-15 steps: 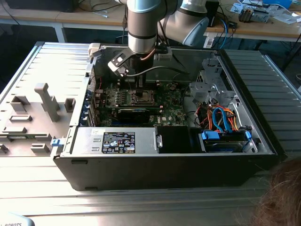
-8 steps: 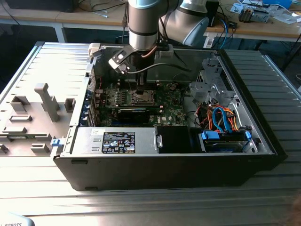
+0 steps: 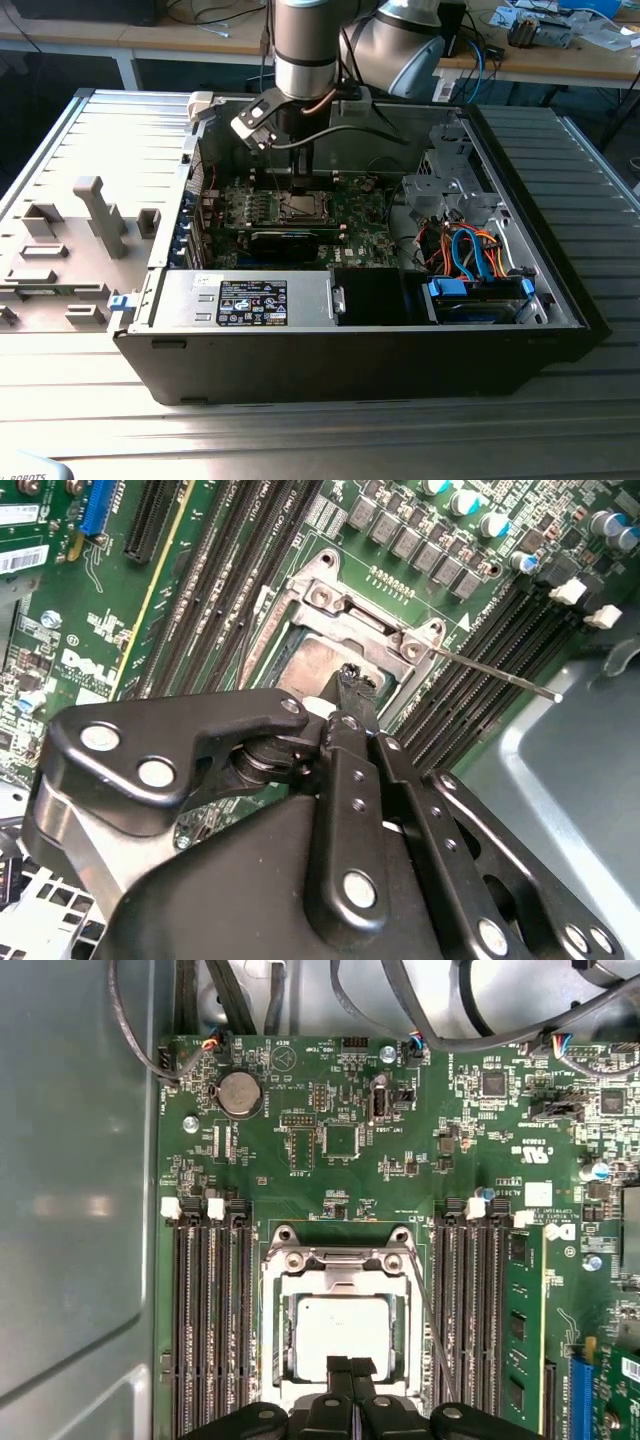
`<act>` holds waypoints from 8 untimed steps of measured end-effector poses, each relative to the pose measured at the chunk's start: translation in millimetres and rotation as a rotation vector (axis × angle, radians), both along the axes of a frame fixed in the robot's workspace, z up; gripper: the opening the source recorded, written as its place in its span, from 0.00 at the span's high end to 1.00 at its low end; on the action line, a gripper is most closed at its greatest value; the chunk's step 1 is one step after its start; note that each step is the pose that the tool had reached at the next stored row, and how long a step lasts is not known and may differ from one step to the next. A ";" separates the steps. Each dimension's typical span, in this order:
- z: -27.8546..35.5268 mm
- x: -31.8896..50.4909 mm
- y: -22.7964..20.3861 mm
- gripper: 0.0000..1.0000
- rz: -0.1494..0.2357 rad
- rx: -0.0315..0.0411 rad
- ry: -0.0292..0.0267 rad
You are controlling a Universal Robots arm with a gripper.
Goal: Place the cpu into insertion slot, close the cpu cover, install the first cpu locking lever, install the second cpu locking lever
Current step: 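Close the cpu cover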
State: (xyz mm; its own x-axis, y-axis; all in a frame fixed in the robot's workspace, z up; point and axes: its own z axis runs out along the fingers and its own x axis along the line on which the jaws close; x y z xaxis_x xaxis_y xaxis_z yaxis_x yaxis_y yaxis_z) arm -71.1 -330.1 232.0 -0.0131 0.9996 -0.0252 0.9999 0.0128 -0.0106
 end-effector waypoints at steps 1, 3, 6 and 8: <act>1.1 0.0 0.0 0.89 0.000 0.0000 0.0001; 4.2 0.1 0.0 0.89 0.000 -0.0001 0.0000; 7.8 0.1 0.0 0.89 0.000 0.0000 0.0001; 10.1 0.1 0.0 0.89 0.000 0.0000 0.0001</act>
State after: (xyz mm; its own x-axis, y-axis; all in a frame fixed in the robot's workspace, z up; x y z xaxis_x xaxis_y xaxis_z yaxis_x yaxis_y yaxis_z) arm -71.0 -330.1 242.1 -0.0131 0.9996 -0.0252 0.9999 0.0128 -0.0107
